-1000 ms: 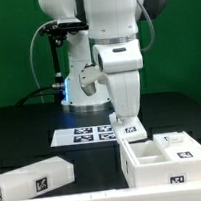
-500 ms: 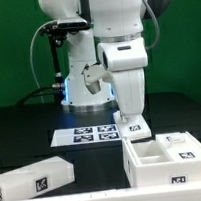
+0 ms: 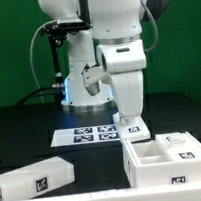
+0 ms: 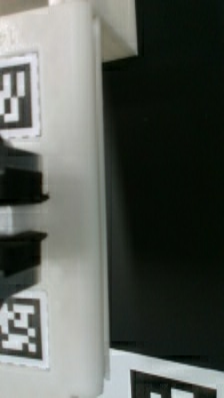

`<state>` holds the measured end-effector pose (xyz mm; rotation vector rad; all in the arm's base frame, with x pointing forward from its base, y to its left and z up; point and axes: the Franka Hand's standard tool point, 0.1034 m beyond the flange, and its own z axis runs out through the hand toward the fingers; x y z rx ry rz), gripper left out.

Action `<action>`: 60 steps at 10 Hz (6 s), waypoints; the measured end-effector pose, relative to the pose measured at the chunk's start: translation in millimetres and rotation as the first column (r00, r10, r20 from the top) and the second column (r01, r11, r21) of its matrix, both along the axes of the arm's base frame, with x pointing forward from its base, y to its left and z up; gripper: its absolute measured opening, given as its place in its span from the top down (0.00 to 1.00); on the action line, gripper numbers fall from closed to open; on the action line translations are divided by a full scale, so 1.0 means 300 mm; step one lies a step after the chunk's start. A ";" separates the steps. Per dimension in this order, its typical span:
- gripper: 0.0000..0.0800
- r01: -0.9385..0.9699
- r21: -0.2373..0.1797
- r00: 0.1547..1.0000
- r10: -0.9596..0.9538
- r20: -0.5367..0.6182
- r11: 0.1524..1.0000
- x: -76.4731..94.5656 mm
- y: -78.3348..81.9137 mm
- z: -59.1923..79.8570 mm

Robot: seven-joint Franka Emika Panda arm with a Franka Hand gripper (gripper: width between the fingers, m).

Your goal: Assemble cabinet

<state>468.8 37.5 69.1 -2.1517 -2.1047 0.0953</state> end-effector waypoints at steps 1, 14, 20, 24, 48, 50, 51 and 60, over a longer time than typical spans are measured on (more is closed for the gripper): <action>0.92 0.000 0.000 1.000 0.000 0.001 1.000 0.000 0.000 0.000; 0.92 0.007 0.005 1.000 -0.007 0.012 1.000 0.008 0.018 0.010; 0.92 0.041 0.004 0.999 -0.041 0.006 0.999 0.016 0.009 0.001; 0.92 0.042 0.006 0.999 -0.042 0.012 0.999 0.047 0.013 0.015; 0.92 -0.039 0.012 0.996 0.038 0.083 0.999 0.252 0.013 -0.023; 0.92 -0.036 0.015 0.995 0.034 0.092 0.999 0.284 0.013 -0.024; 0.92 -0.032 0.018 0.995 0.031 0.097 0.999 0.317 0.013 -0.024; 0.92 -0.014 0.027 0.994 0.011 0.111 1.000 0.412 0.014 -0.023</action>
Offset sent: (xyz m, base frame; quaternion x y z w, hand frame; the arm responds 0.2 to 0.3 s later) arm 0.0069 -0.0005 0.0036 -0.0160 0.0417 -0.0432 0.9981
